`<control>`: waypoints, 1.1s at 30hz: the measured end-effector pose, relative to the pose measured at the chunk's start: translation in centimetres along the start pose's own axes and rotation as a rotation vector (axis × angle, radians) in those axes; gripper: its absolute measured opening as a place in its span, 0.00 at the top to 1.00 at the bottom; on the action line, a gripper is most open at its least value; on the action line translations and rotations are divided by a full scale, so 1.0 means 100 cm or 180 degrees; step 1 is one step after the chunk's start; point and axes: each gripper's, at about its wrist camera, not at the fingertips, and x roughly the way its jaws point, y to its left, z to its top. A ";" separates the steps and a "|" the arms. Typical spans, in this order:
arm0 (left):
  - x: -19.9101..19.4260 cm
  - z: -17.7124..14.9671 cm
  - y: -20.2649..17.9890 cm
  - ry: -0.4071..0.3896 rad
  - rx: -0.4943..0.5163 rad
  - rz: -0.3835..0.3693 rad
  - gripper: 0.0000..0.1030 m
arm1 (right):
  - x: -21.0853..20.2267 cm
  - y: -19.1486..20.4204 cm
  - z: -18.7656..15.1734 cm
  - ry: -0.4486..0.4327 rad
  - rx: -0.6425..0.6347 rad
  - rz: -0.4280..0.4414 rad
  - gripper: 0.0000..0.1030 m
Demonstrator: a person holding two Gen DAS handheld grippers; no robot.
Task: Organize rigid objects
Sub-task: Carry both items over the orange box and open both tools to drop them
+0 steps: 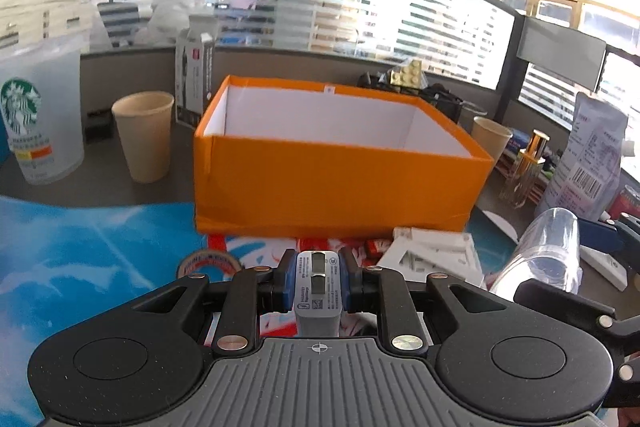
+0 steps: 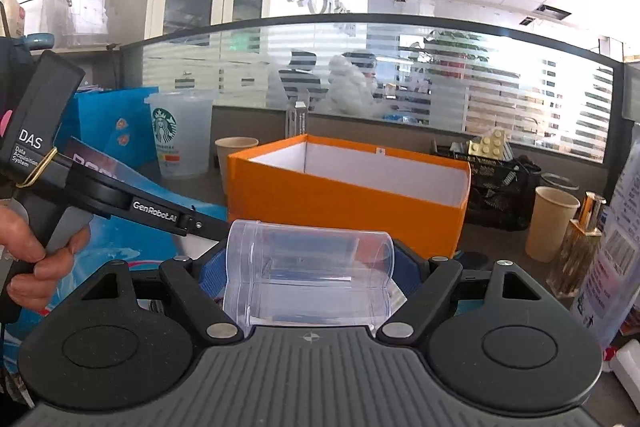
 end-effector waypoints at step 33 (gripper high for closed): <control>-0.013 0.114 -0.008 -0.0715 0.0243 0.0019 0.81 | 0.054 -0.025 0.101 -0.0482 -0.0022 -0.0005 0.23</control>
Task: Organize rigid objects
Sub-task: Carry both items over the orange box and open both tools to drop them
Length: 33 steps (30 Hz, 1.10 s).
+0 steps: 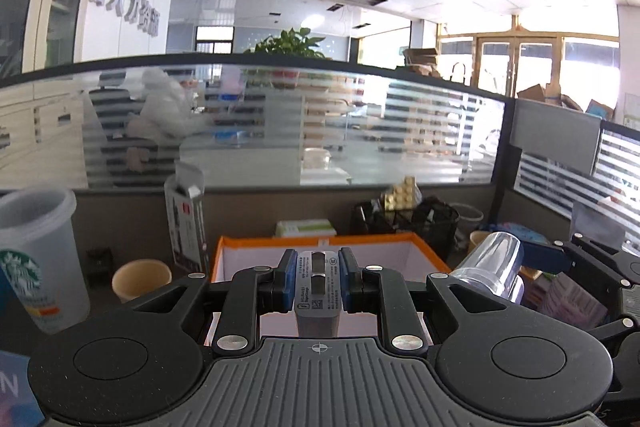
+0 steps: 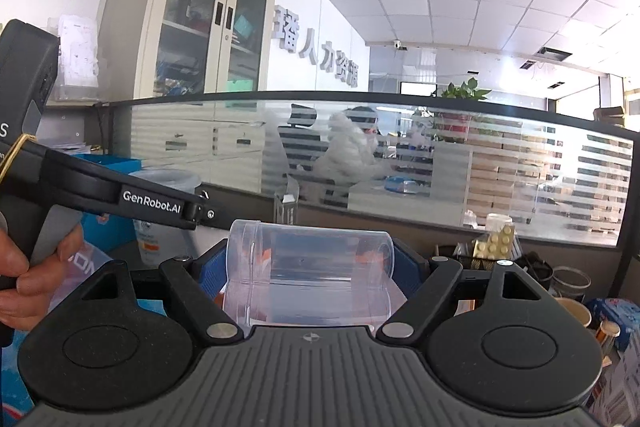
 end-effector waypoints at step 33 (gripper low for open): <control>0.141 -0.035 0.046 0.0792 -0.0331 0.0173 0.81 | 0.148 -0.052 -0.039 0.1084 0.0408 -0.0217 0.23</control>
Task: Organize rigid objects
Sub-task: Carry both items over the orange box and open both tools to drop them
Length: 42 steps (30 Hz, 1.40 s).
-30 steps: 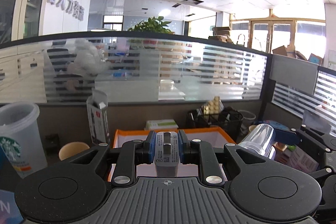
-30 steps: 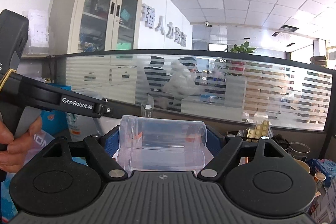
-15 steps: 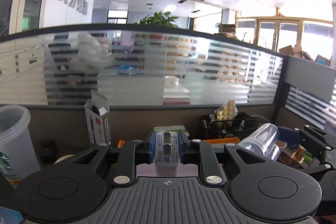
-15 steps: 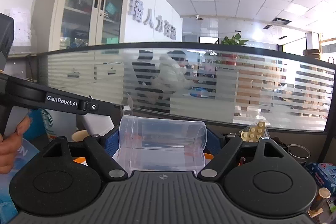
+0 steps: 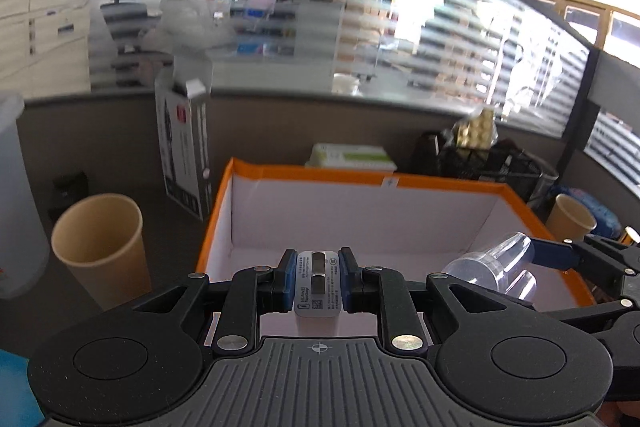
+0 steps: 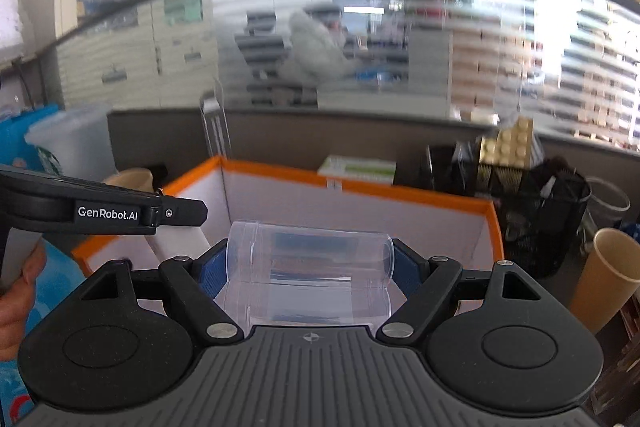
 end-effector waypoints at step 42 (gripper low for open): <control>-0.014 -0.012 -0.011 0.0098 0.0061 0.0191 0.51 | 0.016 0.001 0.000 0.0735 -0.0164 -0.0225 0.08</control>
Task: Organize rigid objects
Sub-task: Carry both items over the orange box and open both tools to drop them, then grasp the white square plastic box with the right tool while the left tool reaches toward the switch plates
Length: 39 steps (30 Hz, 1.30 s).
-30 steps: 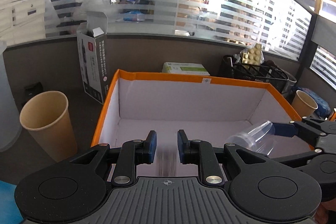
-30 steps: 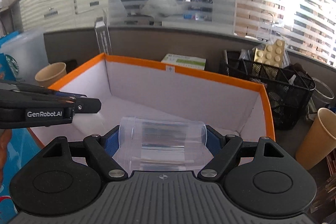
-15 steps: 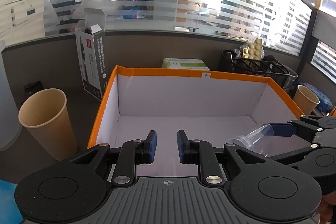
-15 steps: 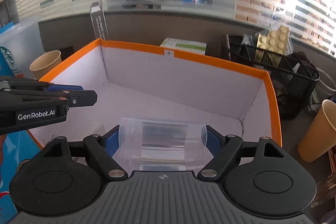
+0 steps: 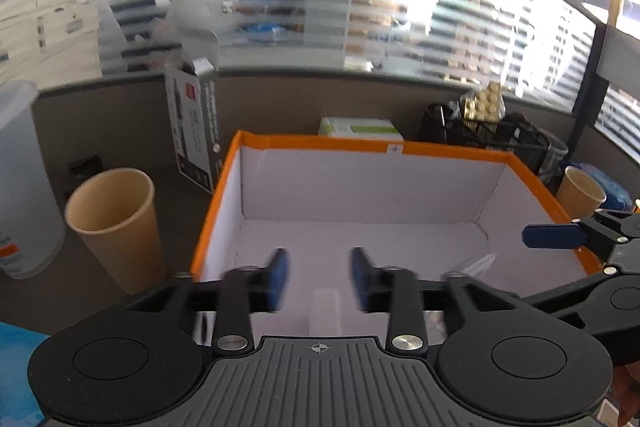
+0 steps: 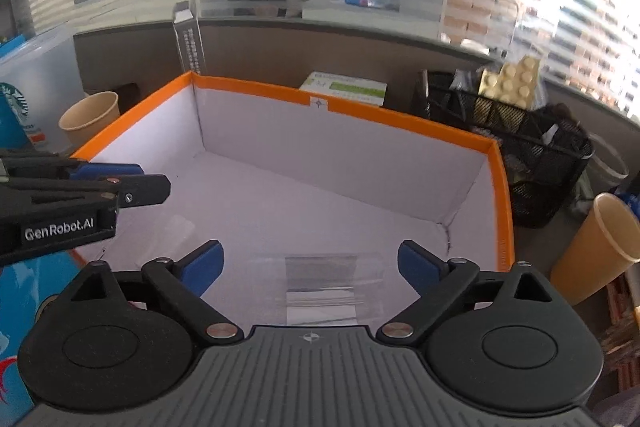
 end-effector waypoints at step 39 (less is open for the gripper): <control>-0.066 -0.125 -0.074 0.0054 0.1115 -0.0481 0.00 | -0.138 -0.018 -0.183 -0.0276 -0.0176 0.0056 0.00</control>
